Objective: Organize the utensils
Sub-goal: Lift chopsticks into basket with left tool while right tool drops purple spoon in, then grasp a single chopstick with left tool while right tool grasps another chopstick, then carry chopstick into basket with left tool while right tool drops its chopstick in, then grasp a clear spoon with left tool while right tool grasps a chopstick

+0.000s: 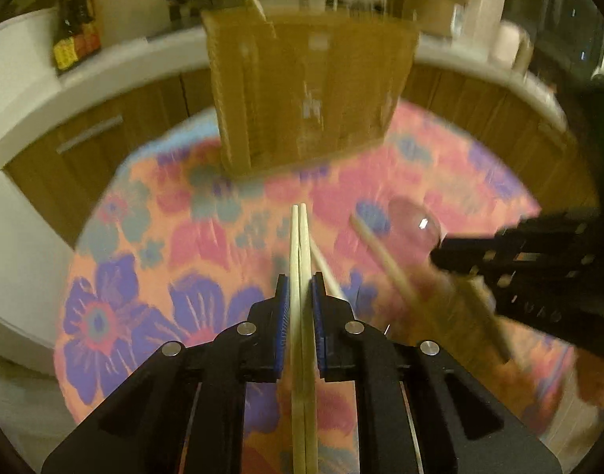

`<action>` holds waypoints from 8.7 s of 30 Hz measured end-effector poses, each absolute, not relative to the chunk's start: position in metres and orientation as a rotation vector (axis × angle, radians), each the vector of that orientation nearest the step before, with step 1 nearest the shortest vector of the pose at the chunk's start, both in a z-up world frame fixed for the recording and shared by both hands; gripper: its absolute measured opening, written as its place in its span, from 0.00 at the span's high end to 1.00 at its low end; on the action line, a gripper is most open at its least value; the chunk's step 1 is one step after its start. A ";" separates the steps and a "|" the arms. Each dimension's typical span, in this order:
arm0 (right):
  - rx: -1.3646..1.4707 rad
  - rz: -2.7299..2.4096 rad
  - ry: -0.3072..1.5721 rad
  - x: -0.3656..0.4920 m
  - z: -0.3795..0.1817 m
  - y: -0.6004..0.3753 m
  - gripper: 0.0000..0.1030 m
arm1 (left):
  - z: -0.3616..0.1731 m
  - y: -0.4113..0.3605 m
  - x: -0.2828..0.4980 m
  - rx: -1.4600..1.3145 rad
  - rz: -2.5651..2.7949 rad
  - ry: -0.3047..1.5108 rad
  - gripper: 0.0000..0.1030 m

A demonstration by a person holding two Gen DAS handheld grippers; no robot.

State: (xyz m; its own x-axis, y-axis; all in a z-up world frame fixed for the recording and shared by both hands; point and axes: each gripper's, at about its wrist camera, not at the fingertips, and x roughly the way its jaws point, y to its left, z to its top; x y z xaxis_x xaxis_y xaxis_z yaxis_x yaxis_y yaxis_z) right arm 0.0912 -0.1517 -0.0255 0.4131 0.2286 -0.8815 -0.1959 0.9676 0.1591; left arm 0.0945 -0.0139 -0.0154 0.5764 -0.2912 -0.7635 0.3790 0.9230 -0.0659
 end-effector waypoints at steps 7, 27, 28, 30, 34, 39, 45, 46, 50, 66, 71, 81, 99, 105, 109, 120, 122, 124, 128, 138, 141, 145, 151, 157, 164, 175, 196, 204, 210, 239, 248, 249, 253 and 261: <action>0.070 0.333 0.899 0.101 0.044 -0.164 0.91 | 0.062 -0.004 0.096 -0.045 -0.447 0.605 0.91; 0.116 0.214 0.403 0.178 0.165 -0.202 0.91 | 0.171 -0.052 0.187 -0.206 -0.444 0.182 0.91; 0.121 0.210 0.392 0.181 0.166 -0.205 0.91 | 0.170 -0.053 0.191 -0.210 -0.442 0.175 0.91; 0.129 0.197 0.365 0.191 0.165 -0.207 0.91 | 0.167 -0.059 0.201 -0.208 -0.424 0.156 0.91; 0.130 0.186 0.344 0.209 0.153 -0.209 0.91 | 0.155 -0.066 0.215 -0.220 -0.408 0.134 0.91; 0.129 0.189 0.319 0.230 0.128 -0.210 0.91 | 0.139 -0.067 0.226 -0.219 -0.359 0.103 0.91; 0.163 0.176 0.326 0.243 0.103 -0.221 0.91 | 0.124 -0.068 0.237 -0.216 -0.344 0.105 0.90; 0.165 0.180 0.330 0.243 0.101 -0.221 0.91 | 0.122 -0.067 0.237 -0.221 -0.347 0.109 0.90; 0.137 0.178 0.333 0.238 0.096 -0.220 0.90 | 0.116 -0.067 0.236 -0.213 -0.364 0.125 0.90; 0.172 0.231 0.448 0.159 0.087 -0.232 0.70 | 0.106 -0.033 0.193 -0.235 -0.445 0.243 0.59; 0.161 0.209 0.497 0.128 0.078 -0.229 0.69 | 0.106 -0.020 0.159 -0.214 -0.460 0.256 0.57; 0.130 0.235 0.661 0.085 0.039 -0.214 0.69 | 0.072 0.001 0.108 -0.176 -0.426 0.415 0.55; 0.139 0.176 0.912 0.046 -0.038 -0.198 0.70 | -0.026 0.003 0.073 -0.085 -0.400 0.802 0.56; 0.144 0.172 0.920 0.036 -0.045 -0.197 0.70 | -0.049 -0.003 0.056 -0.032 -0.431 0.898 0.57; 0.152 0.154 0.897 0.034 -0.049 -0.198 0.70 | -0.055 -0.008 0.048 -0.026 -0.453 0.910 0.57; 0.088 0.108 0.914 0.034 -0.058 -0.190 0.70 | -0.059 -0.034 0.038 0.128 -0.409 0.918 0.57; 0.039 0.088 0.913 0.033 -0.058 -0.183 0.71 | -0.060 -0.041 0.037 0.177 -0.386 0.918 0.57; 0.007 0.080 0.909 0.032 -0.059 -0.178 0.77 | -0.061 -0.045 0.036 0.216 -0.362 0.915 0.58; -0.030 0.090 0.906 0.030 -0.059 -0.173 0.89 | -0.061 -0.047 0.035 0.240 -0.345 0.908 0.70; 0.038 0.102 0.922 0.027 -0.055 -0.181 0.96 | -0.055 -0.023 0.038 0.138 -0.308 0.907 0.96; 0.056 0.098 0.926 0.028 -0.052 -0.188 0.96 | -0.052 -0.013 0.043 0.114 -0.269 0.908 0.96; 0.096 0.099 0.962 0.031 -0.052 -0.200 0.96 | -0.055 0.000 0.049 0.088 -0.236 0.952 0.96; 0.139 0.137 1.026 0.037 -0.056 -0.207 0.95 | -0.054 0.003 0.049 0.099 -0.282 0.973 0.94; 0.153 0.188 1.127 0.057 -0.053 -0.207 0.84 | -0.047 0.002 0.065 0.110 -0.334 0.979 0.88; 0.131 0.191 1.247 0.092 -0.049 -0.200 0.82 | -0.053 -0.012 0.102 0.207 -0.401 1.075 0.83; 0.021 0.175 1.283 0.110 -0.046 -0.191 0.96 | -0.050 -0.034 0.102 0.299 -0.357 1.002 0.96; 0.171 0.370 0.738 0.122 0.090 -0.205 0.96 | 0.134 0.006 0.134 -0.266 -0.533 0.452 0.96; 0.236 0.326 0.506 0.164 0.142 -0.232 0.96 | 0.159 -0.034 0.180 -0.249 -0.516 0.330 0.96; 0.246 0.271 0.388 0.197 0.162 -0.238 0.96 | 0.158 -0.065 0.204 -0.190 -0.496 0.221 0.96; 0.151 0.225 0.394 0.182 0.121 -0.237 0.69 | 0.094 -0.041 0.185 -0.209 -0.459 0.276 0.64; 0.100 0.276 0.535 0.117 0.087 -0.218 0.69 | 0.077 -0.011 0.126 -0.211 -0.515 0.358 0.64; 0.100 0.282 0.551 0.113 0.082 -0.216 0.69 | 0.074 -0.009 0.119 -0.203 -0.512 0.366 0.64; 0.104 0.301 0.615 0.094 0.058 -0.205 0.69 | 0.060 -0.006 0.096 -0.167 -0.507 0.418 0.62; 0.126 0.326 0.726 0.060 0.017 -0.182 0.69 | 0.030 0.003 0.067 -0.158 -0.494 0.519 0.62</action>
State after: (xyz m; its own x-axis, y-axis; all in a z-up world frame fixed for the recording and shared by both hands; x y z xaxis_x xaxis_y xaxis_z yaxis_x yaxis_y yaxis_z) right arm 0.0603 -0.1822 0.0174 0.7001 0.3350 -0.6305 -0.2483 0.9422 0.2249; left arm 0.0670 0.0028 0.0298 0.7545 -0.4901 -0.4365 0.4116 0.8714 -0.2669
